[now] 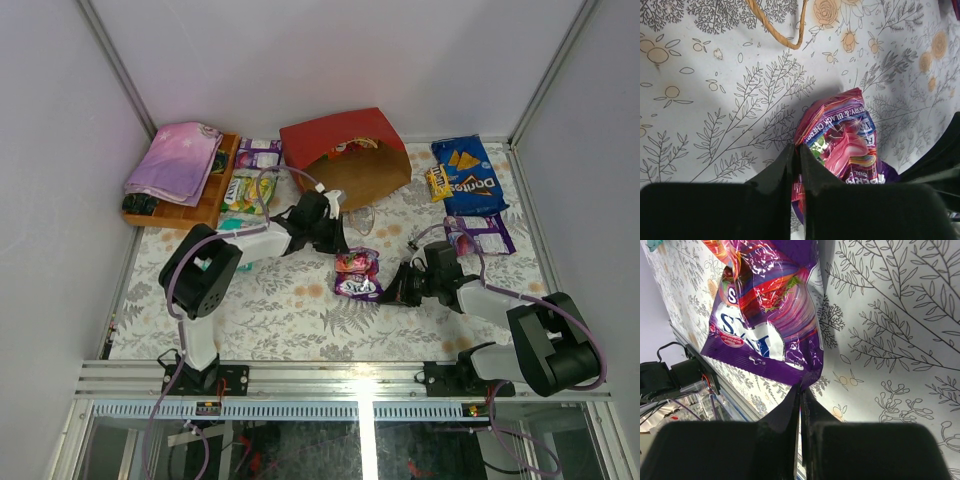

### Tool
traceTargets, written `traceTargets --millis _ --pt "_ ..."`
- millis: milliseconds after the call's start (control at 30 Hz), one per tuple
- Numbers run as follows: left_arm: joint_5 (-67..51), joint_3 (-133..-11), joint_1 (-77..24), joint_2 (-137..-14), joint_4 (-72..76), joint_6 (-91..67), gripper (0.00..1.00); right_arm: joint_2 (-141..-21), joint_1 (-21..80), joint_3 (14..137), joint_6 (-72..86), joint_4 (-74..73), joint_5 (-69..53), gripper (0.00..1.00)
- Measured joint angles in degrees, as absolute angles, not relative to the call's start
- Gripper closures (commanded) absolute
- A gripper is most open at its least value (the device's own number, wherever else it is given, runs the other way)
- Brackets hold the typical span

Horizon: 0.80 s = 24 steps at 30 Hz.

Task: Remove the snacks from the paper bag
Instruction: Adjust the snack at the center of the board.

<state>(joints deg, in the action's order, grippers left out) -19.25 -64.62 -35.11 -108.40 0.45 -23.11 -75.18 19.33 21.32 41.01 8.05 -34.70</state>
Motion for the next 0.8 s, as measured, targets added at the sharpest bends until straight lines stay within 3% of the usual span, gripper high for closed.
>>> traceTargets --millis 300,733,800 --pt "-17.7 -64.4 -34.9 -107.0 -2.2 -23.4 1.00 -74.6 18.5 21.2 40.4 7.1 -34.6 1.00" --pt "-18.2 -53.4 -32.0 -93.9 -3.9 -27.1 1.00 -77.5 9.8 24.1 39.2 6.5 -33.2 1.00" --pt "-18.1 -51.4 -31.8 -92.6 -3.2 -27.7 0.93 -80.9 9.6 26.9 38.7 6.4 -32.7 1.00"
